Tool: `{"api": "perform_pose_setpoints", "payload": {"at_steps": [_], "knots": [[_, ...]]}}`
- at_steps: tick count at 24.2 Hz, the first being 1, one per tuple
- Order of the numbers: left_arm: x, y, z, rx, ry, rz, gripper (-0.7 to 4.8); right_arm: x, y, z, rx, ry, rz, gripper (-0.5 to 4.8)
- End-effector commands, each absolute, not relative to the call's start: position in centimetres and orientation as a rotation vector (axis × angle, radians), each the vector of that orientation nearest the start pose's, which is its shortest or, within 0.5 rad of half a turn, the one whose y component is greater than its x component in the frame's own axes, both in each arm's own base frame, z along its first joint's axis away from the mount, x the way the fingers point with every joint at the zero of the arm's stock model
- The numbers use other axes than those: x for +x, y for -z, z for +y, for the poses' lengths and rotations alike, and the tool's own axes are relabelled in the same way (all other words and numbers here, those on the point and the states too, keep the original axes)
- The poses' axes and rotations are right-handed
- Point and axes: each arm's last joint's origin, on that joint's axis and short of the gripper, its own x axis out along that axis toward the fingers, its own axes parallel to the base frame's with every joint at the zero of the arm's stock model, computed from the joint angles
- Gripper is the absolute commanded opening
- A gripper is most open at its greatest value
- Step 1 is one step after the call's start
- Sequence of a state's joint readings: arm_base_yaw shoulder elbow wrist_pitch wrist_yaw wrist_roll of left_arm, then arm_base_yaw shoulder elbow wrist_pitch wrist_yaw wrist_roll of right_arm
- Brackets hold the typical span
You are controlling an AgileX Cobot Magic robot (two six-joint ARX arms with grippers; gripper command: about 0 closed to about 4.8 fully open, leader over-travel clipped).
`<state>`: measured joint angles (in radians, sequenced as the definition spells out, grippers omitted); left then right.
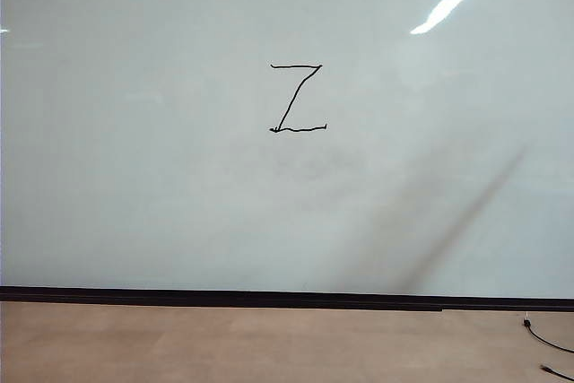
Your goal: Pick up the pen on the shelf to the right of the whiteboard and write the letter Z.
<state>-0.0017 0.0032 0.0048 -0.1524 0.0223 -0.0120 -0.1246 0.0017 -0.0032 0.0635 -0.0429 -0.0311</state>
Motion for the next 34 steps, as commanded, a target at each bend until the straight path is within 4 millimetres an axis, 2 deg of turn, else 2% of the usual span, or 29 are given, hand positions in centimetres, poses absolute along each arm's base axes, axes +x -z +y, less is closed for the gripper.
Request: {"api": "perform_pose_setpoints", "payload": {"at_steps": [1,34], "knots": [[9.66,-15.19,-0.09,-0.009,0.024,0.138,-0.05,9.67,-17.20,-1.07,-0.032,0.075,-0.084,-0.05],[9.66,-15.18,-0.09,-0.009,0.024,0.139,-0.04,9.69,-17.13,-1.02,0.000,0.058,-0.078,-0.05]]}}
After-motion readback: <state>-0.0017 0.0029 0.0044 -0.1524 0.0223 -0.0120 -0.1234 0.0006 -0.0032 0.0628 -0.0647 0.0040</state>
